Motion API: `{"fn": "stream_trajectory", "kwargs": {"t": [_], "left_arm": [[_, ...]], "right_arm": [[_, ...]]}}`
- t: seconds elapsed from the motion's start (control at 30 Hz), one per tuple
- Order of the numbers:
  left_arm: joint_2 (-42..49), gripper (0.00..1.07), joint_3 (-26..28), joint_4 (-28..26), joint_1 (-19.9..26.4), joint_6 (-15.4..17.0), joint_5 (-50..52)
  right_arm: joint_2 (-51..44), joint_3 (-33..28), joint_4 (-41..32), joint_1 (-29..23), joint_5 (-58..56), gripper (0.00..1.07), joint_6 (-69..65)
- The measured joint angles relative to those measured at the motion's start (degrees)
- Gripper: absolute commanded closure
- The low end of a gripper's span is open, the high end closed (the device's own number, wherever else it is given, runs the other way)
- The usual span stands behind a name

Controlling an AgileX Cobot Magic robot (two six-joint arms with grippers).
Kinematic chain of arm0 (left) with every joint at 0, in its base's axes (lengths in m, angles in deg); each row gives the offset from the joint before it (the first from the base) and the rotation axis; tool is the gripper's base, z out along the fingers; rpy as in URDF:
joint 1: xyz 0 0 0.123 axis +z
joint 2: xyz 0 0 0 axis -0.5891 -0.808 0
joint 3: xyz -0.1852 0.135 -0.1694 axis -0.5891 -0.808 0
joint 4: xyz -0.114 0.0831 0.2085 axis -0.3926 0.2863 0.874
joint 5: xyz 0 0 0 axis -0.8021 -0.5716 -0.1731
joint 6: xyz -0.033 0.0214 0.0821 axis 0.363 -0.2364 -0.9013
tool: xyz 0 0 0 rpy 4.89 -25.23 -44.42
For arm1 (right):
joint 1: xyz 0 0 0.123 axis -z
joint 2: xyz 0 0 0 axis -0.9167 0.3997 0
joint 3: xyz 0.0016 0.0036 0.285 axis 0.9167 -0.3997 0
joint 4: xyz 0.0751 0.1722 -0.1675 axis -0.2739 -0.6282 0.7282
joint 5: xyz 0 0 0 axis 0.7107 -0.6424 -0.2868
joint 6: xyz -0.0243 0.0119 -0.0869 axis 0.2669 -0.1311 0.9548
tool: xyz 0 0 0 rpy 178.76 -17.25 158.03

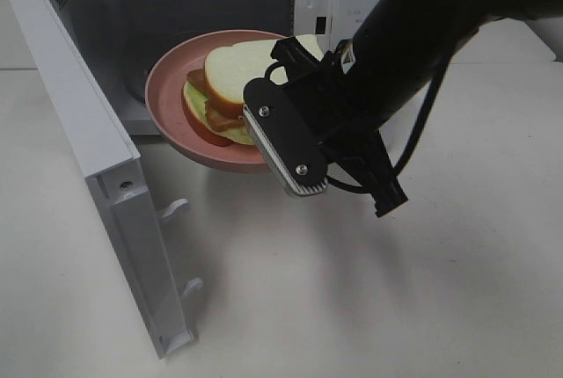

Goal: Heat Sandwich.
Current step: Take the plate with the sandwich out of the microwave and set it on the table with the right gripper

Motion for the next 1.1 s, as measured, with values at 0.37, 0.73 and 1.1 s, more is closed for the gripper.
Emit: {"fn": "stream_trajectory", "kwargs": {"t": [0.37,0.73,1.1], "left_arm": [[0.0,0.09,0.0,0.0,0.0,0.0,0.0],[0.0,0.09,0.0,0.0,0.0,0.0,0.0],[0.0,0.09,0.0,0.0,0.0,0.0,0.0]], "right_arm": [[-8.8,-9.2,0.7,0.0,-0.1,1.07,-2.9],[-20.1,-18.5,1.7,0.0,-1.3,1.07,-7.1],[-30.9,-26.6,8.9,0.0,-6.5,1.07,-16.6]]}}
